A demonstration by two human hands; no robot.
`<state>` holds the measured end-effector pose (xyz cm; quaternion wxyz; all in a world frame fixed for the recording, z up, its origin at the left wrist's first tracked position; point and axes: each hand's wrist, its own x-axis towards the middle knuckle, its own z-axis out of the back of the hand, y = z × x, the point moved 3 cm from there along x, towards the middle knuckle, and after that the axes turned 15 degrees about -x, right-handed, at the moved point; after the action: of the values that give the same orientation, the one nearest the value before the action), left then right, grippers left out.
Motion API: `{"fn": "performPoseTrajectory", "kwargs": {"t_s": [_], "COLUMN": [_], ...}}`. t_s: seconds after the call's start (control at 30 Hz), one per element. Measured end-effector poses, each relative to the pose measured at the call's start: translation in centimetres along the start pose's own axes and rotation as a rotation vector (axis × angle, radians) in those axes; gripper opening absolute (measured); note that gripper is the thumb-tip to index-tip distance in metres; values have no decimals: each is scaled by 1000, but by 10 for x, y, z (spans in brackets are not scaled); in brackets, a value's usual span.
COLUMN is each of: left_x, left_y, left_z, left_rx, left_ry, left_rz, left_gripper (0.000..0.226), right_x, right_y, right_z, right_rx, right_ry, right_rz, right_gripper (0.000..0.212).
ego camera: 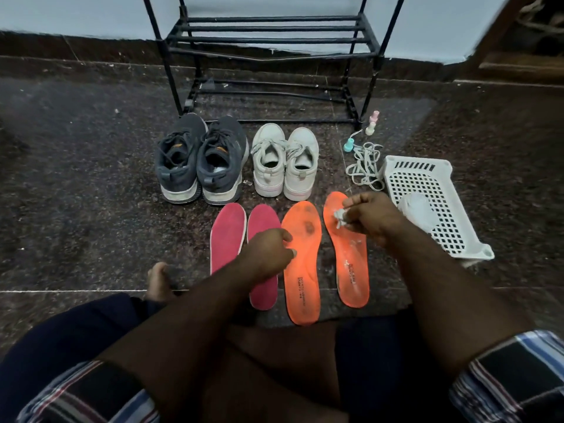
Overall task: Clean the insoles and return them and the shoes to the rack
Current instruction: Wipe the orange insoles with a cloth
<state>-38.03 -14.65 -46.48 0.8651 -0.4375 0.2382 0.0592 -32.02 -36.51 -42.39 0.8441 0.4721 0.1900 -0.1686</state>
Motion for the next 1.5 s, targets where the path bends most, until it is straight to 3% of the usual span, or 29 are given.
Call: {"fn": "performPoseTrajectory", "kwargs": {"t_s": [0.13, 0.23, 0.27, 0.37, 0.63, 0.87, 1.03, 1.23, 1.43, 1.5], "left_x": [12, 20, 21, 30, 42, 46, 48, 49, 27, 18], "left_y": [-25, -40, -45, -53, -54, -57, -62, -62, -63, -61], "left_z": [-41, -66, -71, -82, -104, -104, -100, -80, -40, -24], "left_rx": [-359, -542, -572, -625, -729, -841, -1040, -1242, -1362, -1372], "left_ry": [32, 26, 14, -20, -32, -40, -14, -30, 34, 45], "left_rz": [84, 129, 143, 176, 226, 220, 242, 142, 117, 157], "left_gripper": [42, 15, 9, 24, 28, 20, 30, 30, 24, 32], "right_x": [8, 10, 10, 14, 19, 20, 20, 17, 5, -2], "right_y": [-28, -32, -32, -34, -35, -38, -40, -33, -1, 11], "right_z": [14, 14, 13, 12, 9, 9, 10, 15, 22, 20], "right_rx": [3, -38, -44, -72, -86, 54, 126, 175, 417, 458], "right_ry": [-44, -30, -22, -12, -10, 29, 61, 111, 82, 117], "right_rz": [-96, -106, -105, -120, -196, -269, -293, -267, -77, -35], "right_gripper": [27, 26, 26, 23, 18, 24, 22, 27, 24, 23]}}
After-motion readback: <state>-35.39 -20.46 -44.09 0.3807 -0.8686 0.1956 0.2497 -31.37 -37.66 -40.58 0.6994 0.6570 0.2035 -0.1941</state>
